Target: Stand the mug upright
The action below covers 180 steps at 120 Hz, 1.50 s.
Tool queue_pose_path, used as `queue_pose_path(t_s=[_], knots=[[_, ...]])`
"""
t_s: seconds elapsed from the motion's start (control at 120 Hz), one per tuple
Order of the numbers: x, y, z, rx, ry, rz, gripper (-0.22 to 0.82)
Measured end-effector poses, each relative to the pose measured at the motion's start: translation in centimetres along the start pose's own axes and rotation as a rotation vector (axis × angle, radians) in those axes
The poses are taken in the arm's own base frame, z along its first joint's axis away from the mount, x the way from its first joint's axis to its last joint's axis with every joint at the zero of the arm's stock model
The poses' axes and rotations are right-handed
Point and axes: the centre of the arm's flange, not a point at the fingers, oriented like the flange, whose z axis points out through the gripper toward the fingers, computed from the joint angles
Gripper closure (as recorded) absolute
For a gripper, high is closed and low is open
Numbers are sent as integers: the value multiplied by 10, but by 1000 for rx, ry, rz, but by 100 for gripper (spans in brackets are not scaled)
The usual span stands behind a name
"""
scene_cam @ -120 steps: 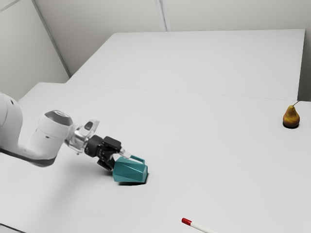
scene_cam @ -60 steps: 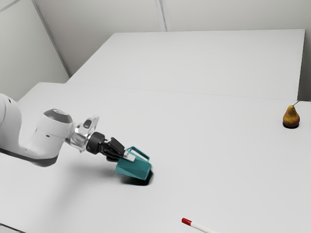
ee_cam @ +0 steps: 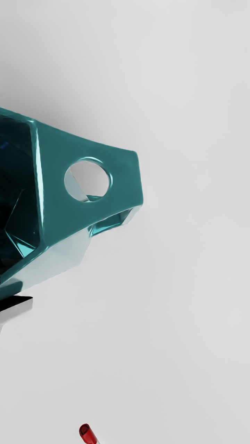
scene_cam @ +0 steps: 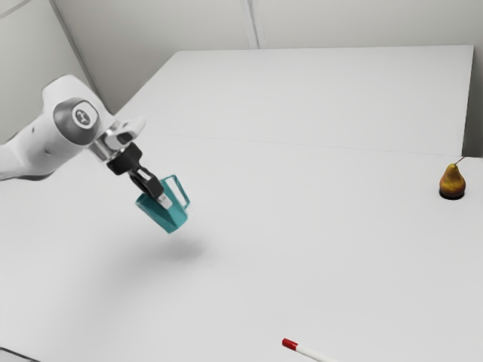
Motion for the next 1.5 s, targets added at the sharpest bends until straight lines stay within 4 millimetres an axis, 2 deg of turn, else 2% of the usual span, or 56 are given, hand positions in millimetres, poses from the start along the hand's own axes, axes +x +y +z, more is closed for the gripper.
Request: queue_pose_path(t_s=[0.133,0.25,0.483,0.608,0.667,0.783,0.867,0.967,1.1,1.167,1.283,1.325,1.417,1.5], knots=[[13,7,1,183,-87,23,74],[17,13,28,255,-117,13,74],[11,-3,66,330,-129,-66,74],[10,-8,77,344,-116,-109,71],[11,-9,78,351,-106,-126,66],[12,-9,78,359,-87,-155,41],[15,-7,74,366,-69,-172,27],[19,5,53,384,-30,-181,17],[30,36,17,377,10,-180,9],[39,53,-17,366,34,-186,7],[70,91,-111,384,98,-163,4],[74,103,-137,396,106,-157,3],[75,124,-177,411,99,-154,2],[68,137,-193,413,70,-162,1]])
